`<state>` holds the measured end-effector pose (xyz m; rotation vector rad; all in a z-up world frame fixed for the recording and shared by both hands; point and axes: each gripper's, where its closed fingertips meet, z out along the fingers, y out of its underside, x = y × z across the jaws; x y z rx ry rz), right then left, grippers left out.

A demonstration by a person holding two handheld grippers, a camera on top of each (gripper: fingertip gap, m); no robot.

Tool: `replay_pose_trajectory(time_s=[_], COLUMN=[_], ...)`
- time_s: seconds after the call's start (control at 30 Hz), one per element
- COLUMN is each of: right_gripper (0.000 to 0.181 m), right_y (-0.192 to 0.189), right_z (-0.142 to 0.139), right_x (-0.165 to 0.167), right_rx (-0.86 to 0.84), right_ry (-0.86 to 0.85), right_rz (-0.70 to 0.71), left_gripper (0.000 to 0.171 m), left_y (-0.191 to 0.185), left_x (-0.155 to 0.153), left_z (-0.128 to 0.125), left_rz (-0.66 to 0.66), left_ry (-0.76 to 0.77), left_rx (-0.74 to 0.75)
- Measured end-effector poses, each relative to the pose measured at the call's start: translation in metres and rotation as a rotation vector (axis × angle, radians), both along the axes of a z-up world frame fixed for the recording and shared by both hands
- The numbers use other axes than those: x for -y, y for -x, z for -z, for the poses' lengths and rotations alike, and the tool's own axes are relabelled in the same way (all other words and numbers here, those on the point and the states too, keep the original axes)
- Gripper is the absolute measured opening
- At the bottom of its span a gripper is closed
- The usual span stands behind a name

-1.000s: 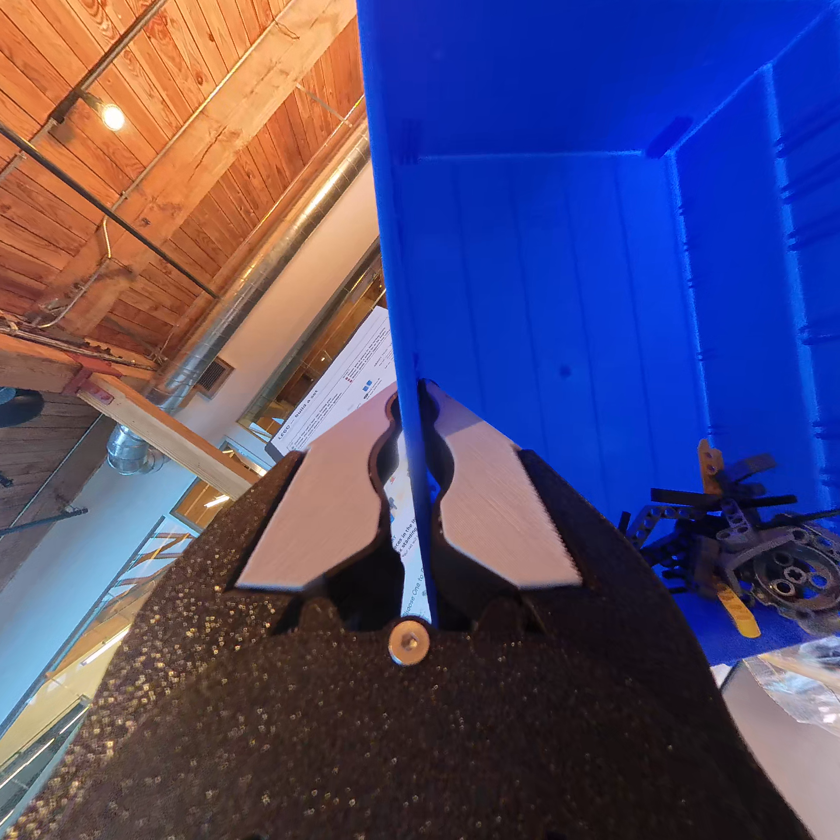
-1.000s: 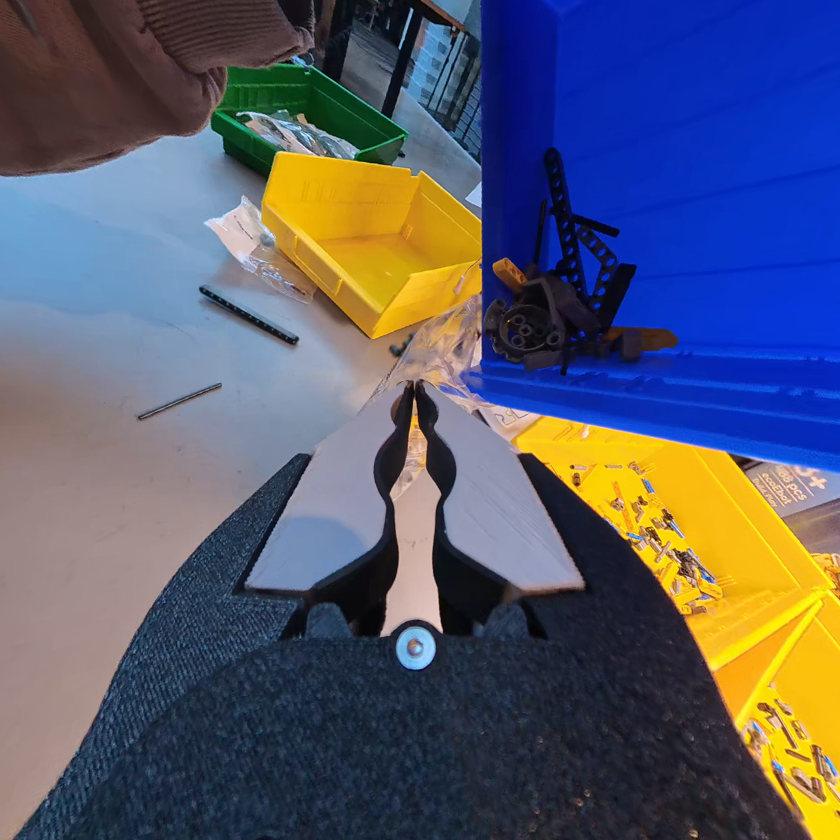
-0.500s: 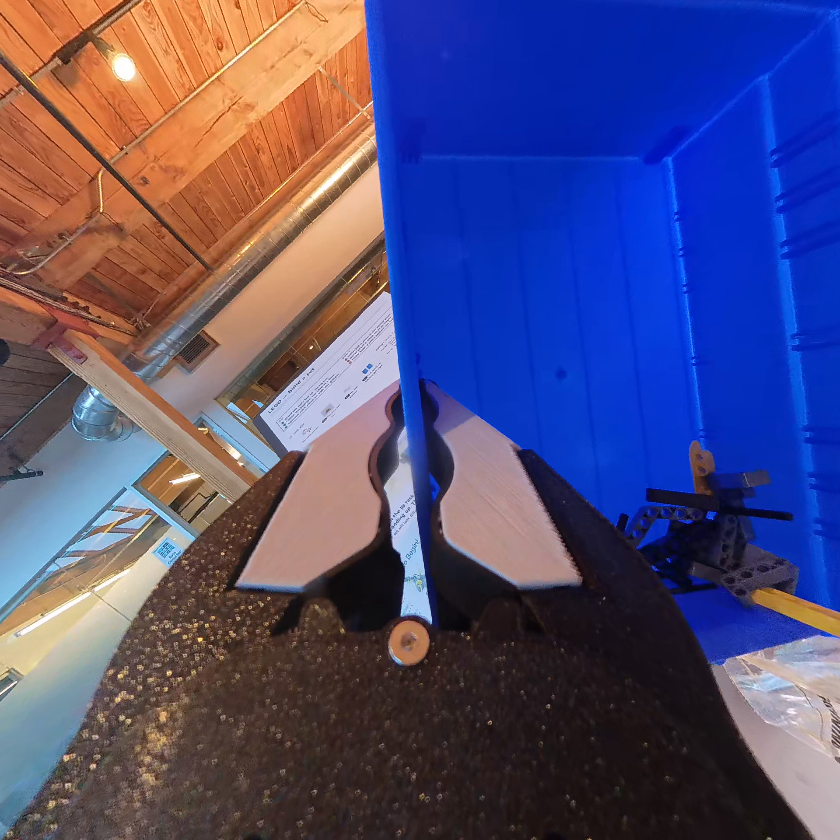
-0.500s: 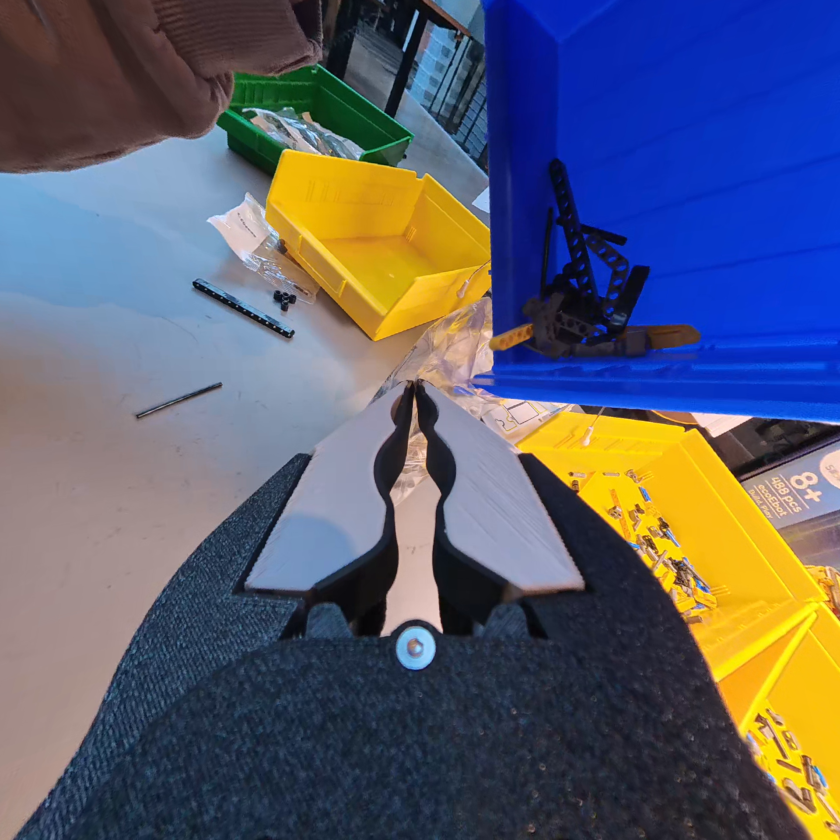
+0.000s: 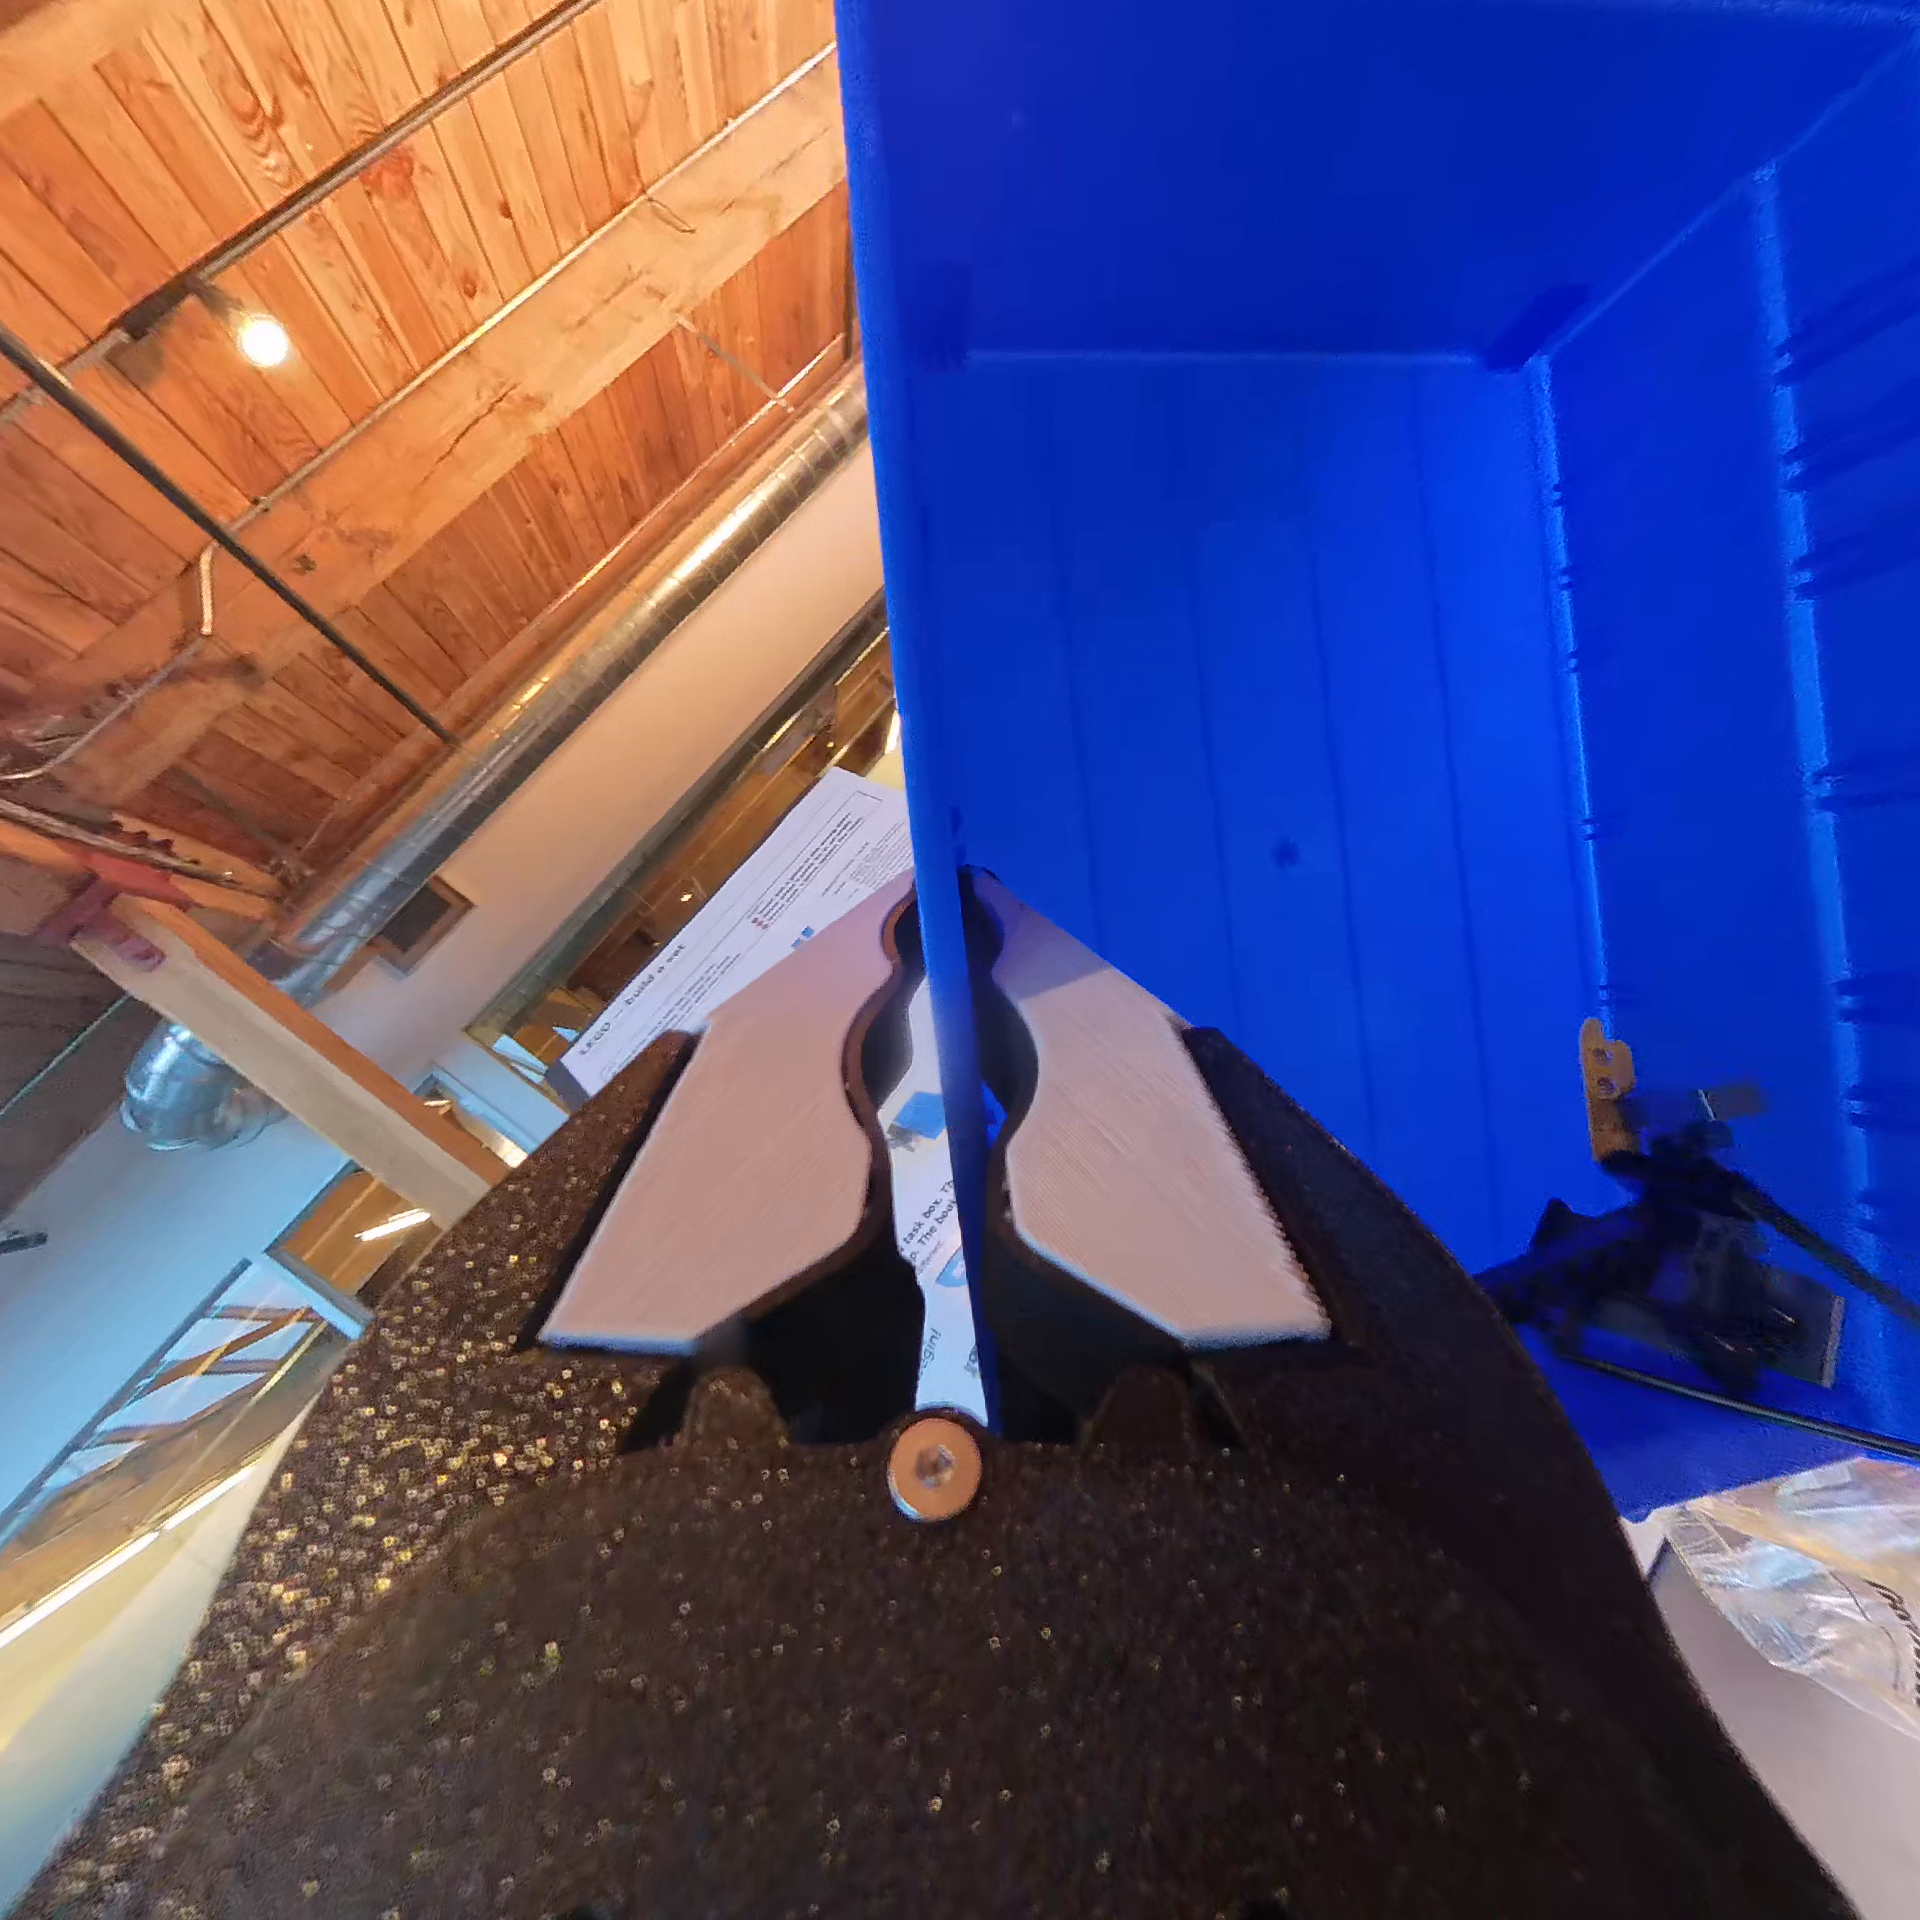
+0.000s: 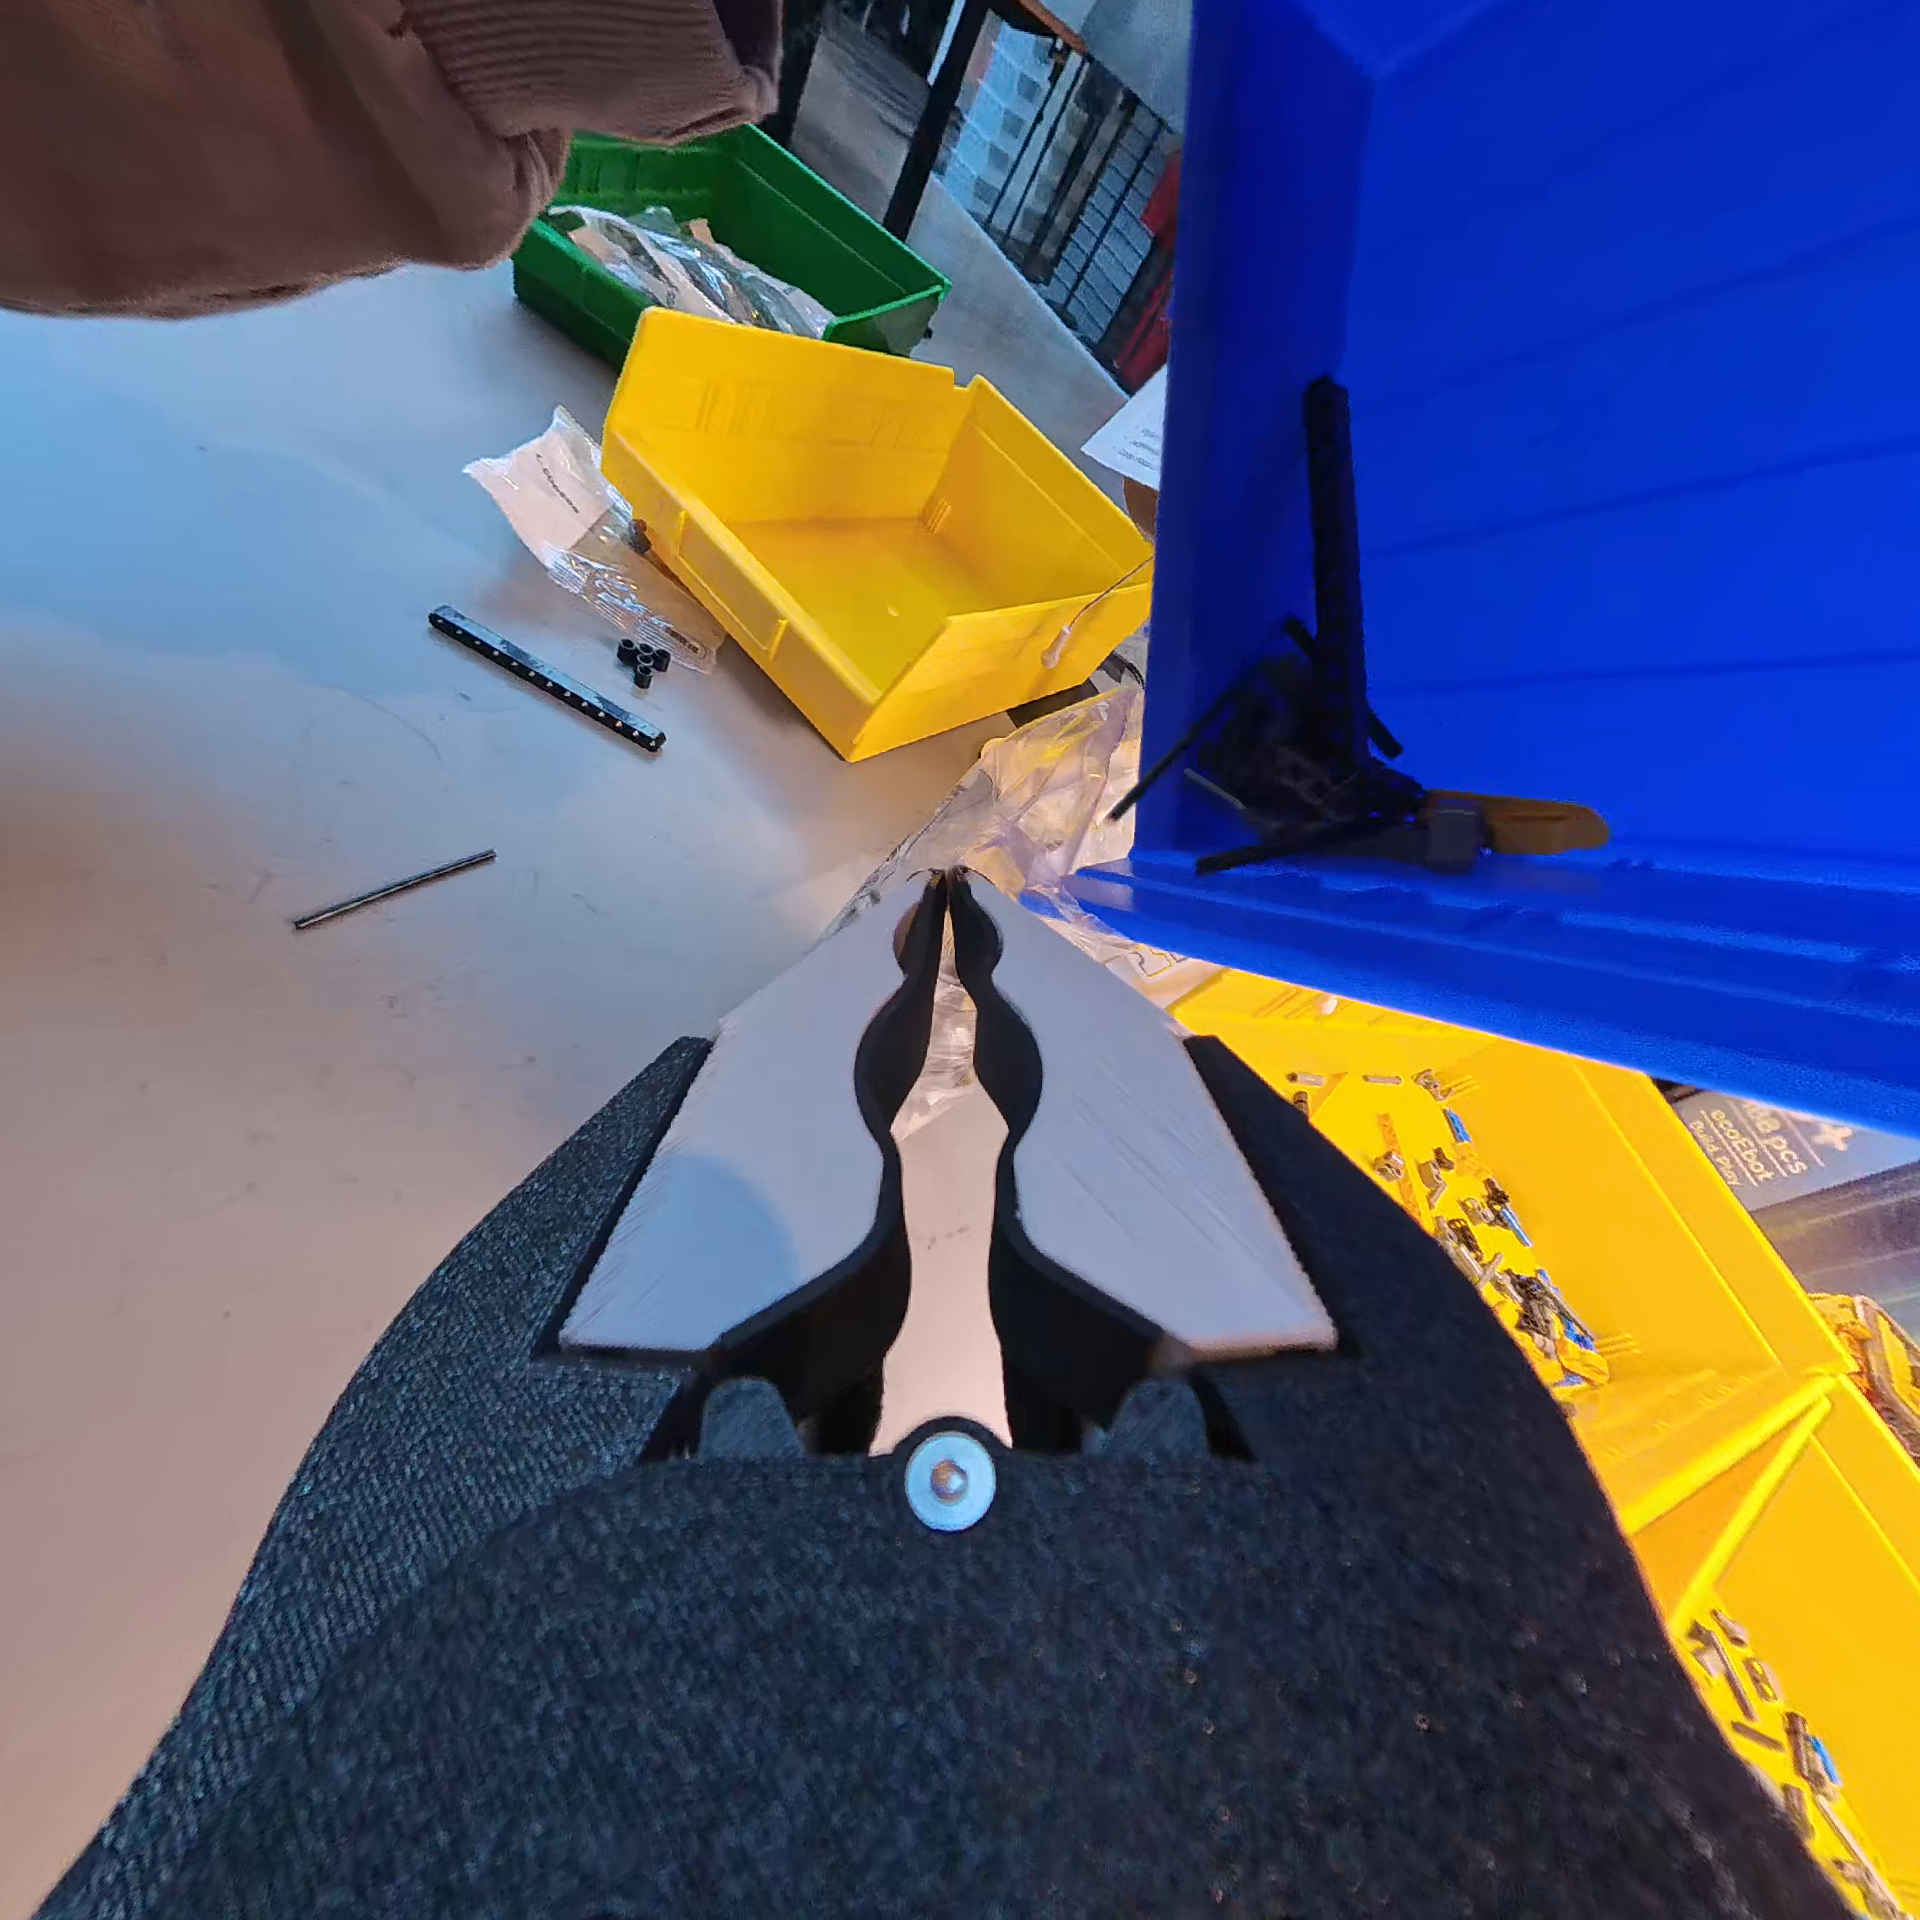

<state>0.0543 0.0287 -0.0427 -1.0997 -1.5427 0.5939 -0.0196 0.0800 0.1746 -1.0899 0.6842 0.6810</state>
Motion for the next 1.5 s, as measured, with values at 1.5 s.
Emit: replay_pose_trajectory(time_s=[1.5], right_gripper=[0.0], right_y=[-0.013], right_z=[0.018], right_x=[0.037], right_rx=[0.167], right_ry=[-0.287], right_rz=[-0.214], left_gripper=[0.0], left_y=[-0.037], left_x=[0.011], left_z=[0.004], left_rz=[0.476], left_ry=[-0.037], left_rx=[-0.082])
